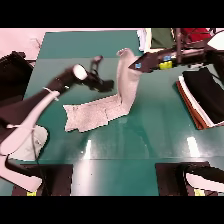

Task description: Fold the shirts.

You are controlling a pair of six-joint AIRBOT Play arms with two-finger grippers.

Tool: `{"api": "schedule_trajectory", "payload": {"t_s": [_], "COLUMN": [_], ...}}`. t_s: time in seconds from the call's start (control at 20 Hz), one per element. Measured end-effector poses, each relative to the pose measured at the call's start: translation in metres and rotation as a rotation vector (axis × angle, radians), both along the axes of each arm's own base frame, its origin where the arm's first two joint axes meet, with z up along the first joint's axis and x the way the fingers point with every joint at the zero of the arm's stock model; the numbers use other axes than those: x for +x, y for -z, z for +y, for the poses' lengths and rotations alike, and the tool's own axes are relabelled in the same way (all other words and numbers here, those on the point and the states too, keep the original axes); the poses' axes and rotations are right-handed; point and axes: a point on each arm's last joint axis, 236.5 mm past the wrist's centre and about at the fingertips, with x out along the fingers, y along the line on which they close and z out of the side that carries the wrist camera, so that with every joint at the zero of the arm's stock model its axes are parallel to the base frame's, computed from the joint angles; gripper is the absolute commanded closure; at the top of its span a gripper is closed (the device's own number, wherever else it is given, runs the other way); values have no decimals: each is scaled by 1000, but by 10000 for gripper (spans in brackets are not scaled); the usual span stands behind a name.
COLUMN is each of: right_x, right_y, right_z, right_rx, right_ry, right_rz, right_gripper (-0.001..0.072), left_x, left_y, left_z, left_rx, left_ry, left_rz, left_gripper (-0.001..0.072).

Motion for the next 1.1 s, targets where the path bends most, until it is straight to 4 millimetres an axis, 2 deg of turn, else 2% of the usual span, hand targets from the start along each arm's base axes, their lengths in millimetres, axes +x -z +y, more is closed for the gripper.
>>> {"api": "schedule_trajectory", "payload": {"t_s": [0.1,0.2,0.25,0.3,0.35,0.4,0.5,0.6,0.7,0.8,0.85,0.95,1.1], "right_x": [-14,-25,-32,-39,-48,-56,-70,-69,-54,-25,-12,8,24], "right_y": [-7,-6,-3,2,12,22,38,49,60,76,91,129,188], "right_z": [37,78,102,126,150,172,202,208,193,157,132,78,0], "right_rx": [30,58,73,87,91,92,75,37,-16,-74,-115,-195,-273], "right_ry": [-40,-67,-81,-91,-105,-120,-150,-151,-119,-45,-14,43,122], "right_rz": [-30,-51,-57,-61,-69,-73,-102,-149,-182,-176,-144,-30,194], "right_gripper": [697,694,624,395,313,315,350,350,350,345,317,138,130], "left_x": [18,27,27,23,17,10,-3,-12,-18,-22,-23,-23,-23], "left_y": [-53,-114,-143,-168,-193,-212,-237,-246,-248,-246,-244,-238,-227], "left_z": [54,114,145,171,195,215,242,253,258,256,251,236,207], "left_rx": [34,66,88,106,118,134,156,169,178,183,182,183,180], "left_ry": [-64,-154,-206,-251,-296,-334,-386,-407,-413,-404,-391,-348,-273], "left_rz": [-100,-221,-282,-334,-386,-425,-473,-481,-478,-466,-464,-454,-437], "left_gripper": [686,686,685,686,685,686,685,685,686,686,685,685,685]}}
